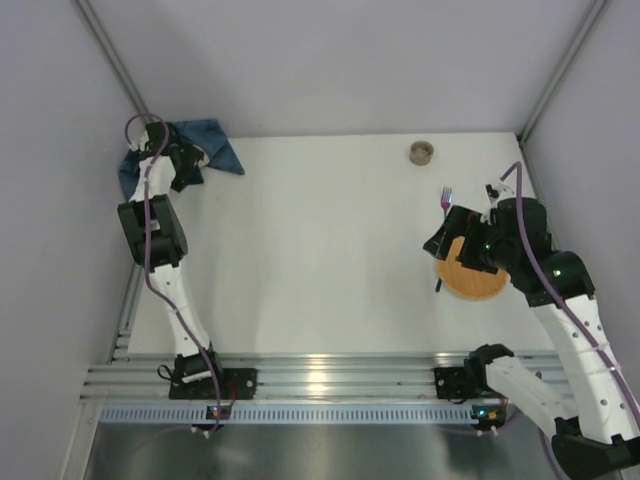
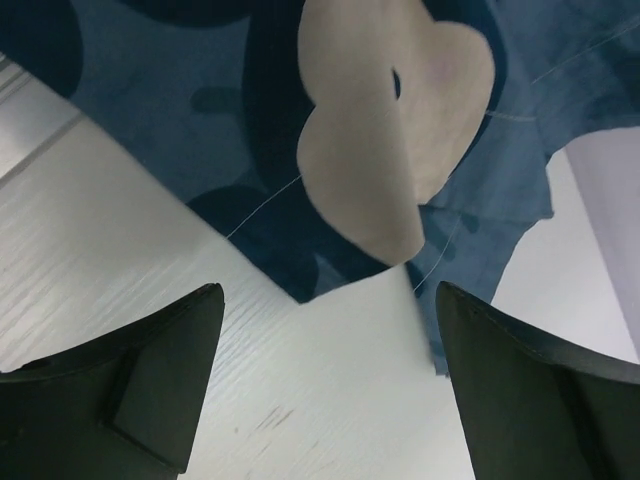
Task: Set the dinner table for one person
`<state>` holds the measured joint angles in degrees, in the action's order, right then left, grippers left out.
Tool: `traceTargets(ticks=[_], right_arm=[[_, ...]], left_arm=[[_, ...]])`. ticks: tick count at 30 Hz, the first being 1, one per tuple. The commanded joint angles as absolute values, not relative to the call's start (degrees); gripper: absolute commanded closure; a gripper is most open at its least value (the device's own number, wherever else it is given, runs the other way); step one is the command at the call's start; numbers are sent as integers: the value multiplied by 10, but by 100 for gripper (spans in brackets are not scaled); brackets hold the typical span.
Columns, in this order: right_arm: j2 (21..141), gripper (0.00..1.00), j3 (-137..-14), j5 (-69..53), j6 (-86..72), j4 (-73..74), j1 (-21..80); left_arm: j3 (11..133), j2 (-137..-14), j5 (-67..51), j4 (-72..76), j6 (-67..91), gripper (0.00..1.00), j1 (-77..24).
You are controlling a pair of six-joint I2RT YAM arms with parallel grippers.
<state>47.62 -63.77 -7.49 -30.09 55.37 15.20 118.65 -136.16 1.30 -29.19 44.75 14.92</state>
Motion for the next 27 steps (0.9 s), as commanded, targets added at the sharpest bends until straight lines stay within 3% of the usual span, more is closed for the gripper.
traceTargets(ticks=[1, 7, 10, 11, 13, 14, 16, 17, 23, 27], right_arm=[[493, 0, -659, -60, -287, 568, 150], [505, 0, -654, -59, -278, 574, 150], [504, 0, -649, -55, -274, 577, 150], [504, 0, -647, -54, -272, 577, 150], [505, 0, -649, -54, -272, 581, 150], [505, 0, -650, -53, -272, 581, 150], [504, 0, -651, -48, -272, 582, 150], [504, 0, -652, -47, -273, 581, 150], [510, 0, -647, -54, -281, 558, 150], [519, 0, -641, -64, -287, 531, 151]], left_arm=[[1239, -1389, 16, -226, 473, 8, 152], [1345, -1477, 13, -256, 480, 11, 152], [1349, -1498, 3, -246, 491, 32, 152], [1348, -1506, 3, -245, 499, 45, 151], [1349, -1513, -23, -239, 505, 52, 152], [1350, -1514, -34, -238, 508, 70, 151], [1349, -1512, -41, -239, 511, 96, 150], [1347, -1506, -33, -248, 511, 100, 148], [1291, -1442, -76, -236, 497, 100, 128], [1186, -1333, -61, -247, 444, 100, 83]])
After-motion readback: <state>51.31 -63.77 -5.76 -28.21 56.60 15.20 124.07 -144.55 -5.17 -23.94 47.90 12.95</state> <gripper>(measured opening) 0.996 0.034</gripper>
